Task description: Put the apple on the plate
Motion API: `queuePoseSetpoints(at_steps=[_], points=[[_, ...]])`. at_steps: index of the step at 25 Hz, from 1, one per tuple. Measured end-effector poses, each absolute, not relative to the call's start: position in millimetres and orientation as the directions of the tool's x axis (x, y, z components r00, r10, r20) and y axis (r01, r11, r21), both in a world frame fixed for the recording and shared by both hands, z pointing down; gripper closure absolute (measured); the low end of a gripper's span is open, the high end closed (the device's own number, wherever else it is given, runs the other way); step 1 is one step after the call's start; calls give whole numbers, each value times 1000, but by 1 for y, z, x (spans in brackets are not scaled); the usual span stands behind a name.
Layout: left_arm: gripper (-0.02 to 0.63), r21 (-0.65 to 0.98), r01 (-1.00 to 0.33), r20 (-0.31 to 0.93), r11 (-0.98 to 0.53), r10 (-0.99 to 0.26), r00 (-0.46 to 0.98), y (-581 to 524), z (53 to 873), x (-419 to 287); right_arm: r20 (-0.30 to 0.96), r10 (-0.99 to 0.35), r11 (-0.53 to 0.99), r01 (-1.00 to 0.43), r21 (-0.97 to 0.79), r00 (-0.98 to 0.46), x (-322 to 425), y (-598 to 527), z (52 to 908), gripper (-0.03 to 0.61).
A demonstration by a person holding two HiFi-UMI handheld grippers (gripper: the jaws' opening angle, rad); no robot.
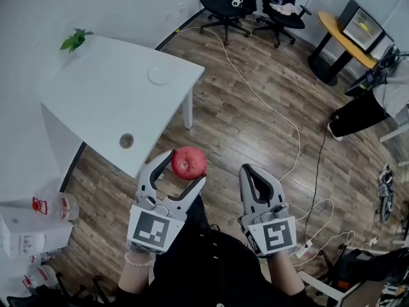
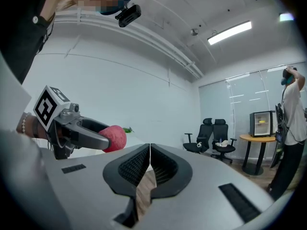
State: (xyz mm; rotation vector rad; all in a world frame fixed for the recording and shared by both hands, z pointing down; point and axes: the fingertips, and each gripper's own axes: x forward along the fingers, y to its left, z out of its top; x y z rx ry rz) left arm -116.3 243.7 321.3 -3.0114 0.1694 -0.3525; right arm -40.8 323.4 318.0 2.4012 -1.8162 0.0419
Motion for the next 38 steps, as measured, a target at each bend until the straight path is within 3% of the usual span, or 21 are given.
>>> queuePoseSetpoints(at_steps=[9,14,22,38], points=[[273,-179,-47,190,-983,-81,978,176,313,-71,104,-949,-287,-952,105,298,3,261,307,537],[273,-108,-88,203,-990,-109,973,142,311,-52,104,-951,-279,-953,119,291,21,226,301,537],[273,-162,-82,165,-983,-109,980,90,308,-25,81,-960,-255,-956,147,268,45,171,290,537],[273,-109,-184,171,-977,-201,965,23,317,-26,114,-966,-217,-967,137,233,64,107,302,537]])
